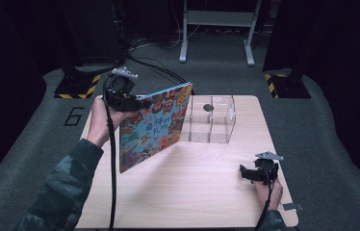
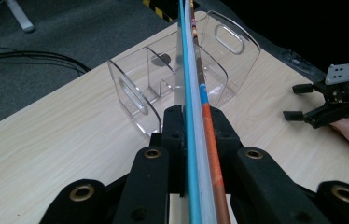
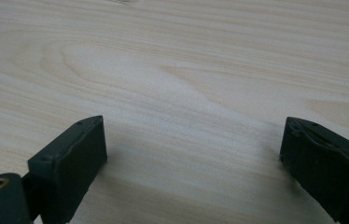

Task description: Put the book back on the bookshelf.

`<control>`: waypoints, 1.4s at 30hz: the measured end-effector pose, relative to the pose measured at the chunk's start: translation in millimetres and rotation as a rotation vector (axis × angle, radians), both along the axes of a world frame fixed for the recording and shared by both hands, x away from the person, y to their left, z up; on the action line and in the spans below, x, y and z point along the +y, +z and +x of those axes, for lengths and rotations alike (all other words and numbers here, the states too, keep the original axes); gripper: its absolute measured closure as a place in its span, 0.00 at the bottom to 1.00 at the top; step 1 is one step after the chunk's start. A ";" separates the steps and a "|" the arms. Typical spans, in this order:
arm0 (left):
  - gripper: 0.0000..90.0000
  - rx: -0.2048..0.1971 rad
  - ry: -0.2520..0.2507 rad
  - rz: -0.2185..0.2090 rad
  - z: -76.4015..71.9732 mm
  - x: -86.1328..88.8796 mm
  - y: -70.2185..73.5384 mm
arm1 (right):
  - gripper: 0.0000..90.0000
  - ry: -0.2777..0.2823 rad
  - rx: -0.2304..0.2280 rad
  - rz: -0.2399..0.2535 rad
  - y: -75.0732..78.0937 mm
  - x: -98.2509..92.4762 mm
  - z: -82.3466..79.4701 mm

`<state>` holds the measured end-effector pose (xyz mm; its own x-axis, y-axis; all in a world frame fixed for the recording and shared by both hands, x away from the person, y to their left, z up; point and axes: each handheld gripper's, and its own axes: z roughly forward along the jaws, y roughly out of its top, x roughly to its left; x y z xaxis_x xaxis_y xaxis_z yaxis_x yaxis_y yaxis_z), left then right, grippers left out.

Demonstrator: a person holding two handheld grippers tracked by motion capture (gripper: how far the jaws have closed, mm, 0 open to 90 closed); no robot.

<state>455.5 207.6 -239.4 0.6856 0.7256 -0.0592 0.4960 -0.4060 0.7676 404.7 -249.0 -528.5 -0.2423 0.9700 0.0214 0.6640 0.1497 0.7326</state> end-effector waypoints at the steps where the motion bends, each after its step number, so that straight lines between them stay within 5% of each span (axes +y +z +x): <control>1: 0.89 -0.002 -0.001 0.006 0.9 -0.4 0.2 | 0.07 -0.001 -0.001 0.000 0.0 0.0 0.0; 32: 0.89 -0.061 0.105 -0.054 28.8 -22.3 -4.7 | 0.09 -0.004 -0.002 0.002 0.2 -0.6 -0.3; 35: 0.89 -0.070 0.129 -0.098 31.2 -23.0 -8.2 | 0.09 -0.007 -0.002 0.001 0.1 -0.4 -0.2; 42: 0.89 -0.082 0.146 -0.109 34.1 -27.1 -10.9 | 0.09 -0.005 -0.004 -0.002 0.1 -0.8 -0.1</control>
